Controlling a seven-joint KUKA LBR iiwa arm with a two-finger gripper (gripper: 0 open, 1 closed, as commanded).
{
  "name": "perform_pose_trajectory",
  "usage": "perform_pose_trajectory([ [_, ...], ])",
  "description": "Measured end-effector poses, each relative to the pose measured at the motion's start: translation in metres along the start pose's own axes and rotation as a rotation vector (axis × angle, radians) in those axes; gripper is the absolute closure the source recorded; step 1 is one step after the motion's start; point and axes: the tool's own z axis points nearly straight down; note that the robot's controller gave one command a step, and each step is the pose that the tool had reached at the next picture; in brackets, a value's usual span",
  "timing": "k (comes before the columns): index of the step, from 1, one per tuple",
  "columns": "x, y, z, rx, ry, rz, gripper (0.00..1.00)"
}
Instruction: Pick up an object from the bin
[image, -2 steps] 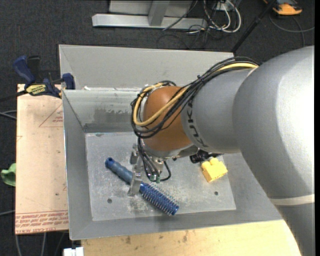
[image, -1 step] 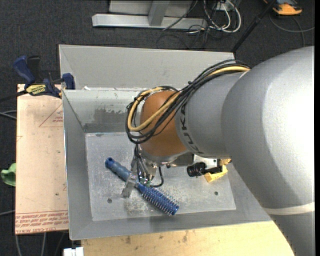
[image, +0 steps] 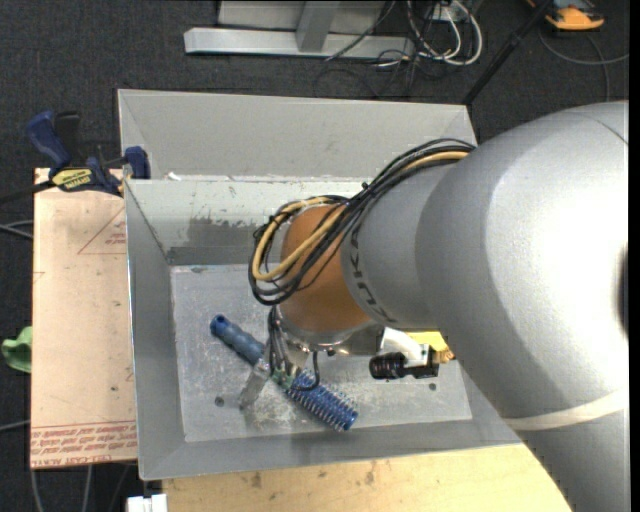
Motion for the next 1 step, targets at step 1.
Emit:
perform_pose_trajectory([
  [1, 0.0001, 0.0004, 0.0001, -0.002, -0.002, 0.000, 0.00],
])
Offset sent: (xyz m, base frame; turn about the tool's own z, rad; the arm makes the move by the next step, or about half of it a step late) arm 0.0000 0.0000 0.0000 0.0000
